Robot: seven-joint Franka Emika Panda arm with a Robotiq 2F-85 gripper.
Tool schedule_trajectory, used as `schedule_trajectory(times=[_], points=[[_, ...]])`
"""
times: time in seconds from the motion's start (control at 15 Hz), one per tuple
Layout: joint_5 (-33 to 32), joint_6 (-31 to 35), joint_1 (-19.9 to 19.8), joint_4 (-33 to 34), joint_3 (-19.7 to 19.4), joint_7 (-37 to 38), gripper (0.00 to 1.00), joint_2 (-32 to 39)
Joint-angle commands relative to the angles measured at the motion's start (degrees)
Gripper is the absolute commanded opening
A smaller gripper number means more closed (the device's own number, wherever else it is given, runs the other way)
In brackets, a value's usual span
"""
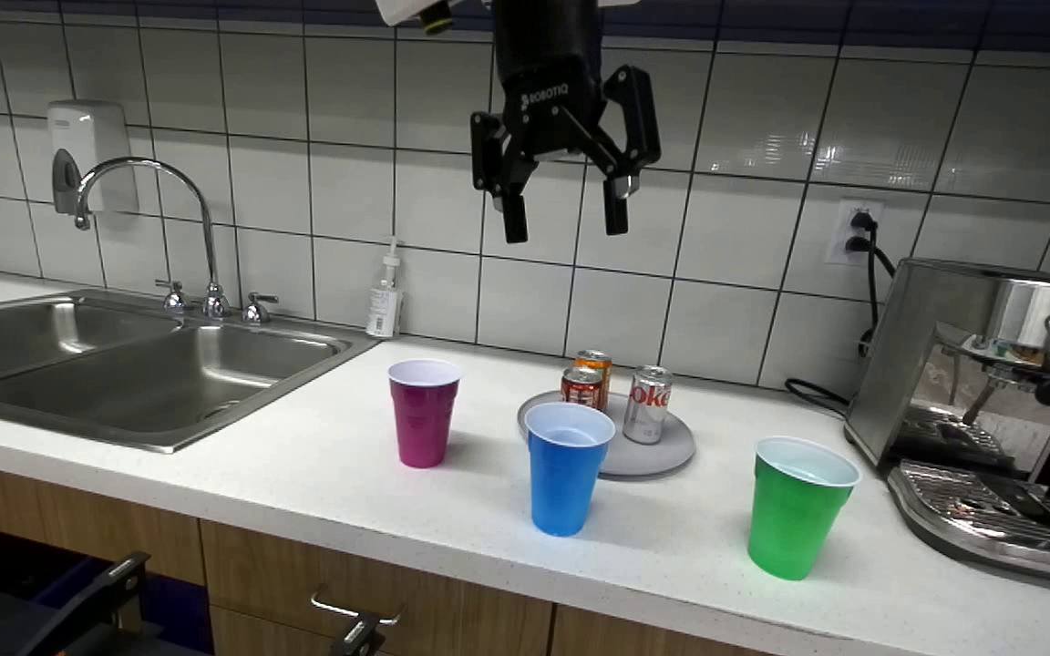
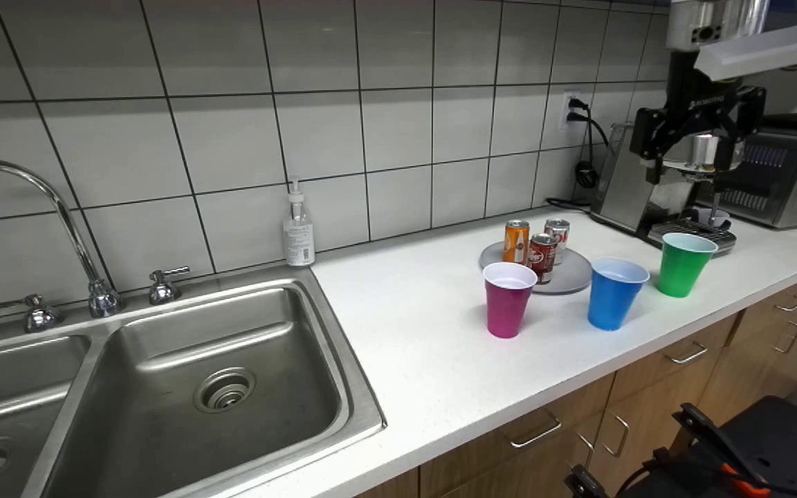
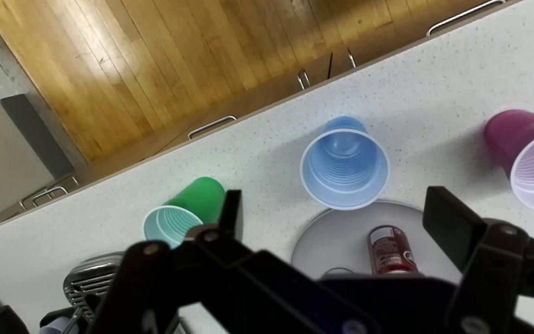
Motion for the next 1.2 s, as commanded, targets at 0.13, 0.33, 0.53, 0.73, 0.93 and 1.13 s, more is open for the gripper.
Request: schedule_trajectory(times=[0.13, 0.33, 0.53, 0.73, 0.93, 1.13], points=[[-0.7, 9.8, -1.2, -2.4, 1.1, 4.9, 1.0, 4.0], [-1.7, 14.4, -1.5, -1.2, 1.5, 6.5, 1.0, 8.6], [-2.5, 19.0, -1.7, 0.3, 1.7, 8.7, 1.0, 13.6], [-3.1, 22.1, -1.3, 2.6, 1.6, 10.3, 1.0, 18.5], [-3.5, 23.7, -0.5, 5.7, 1.2, 11.0, 1.0, 23.3], [-3.9, 23.9, 0.6, 8.9, 0.5, 11.2, 1.0, 27.4]])
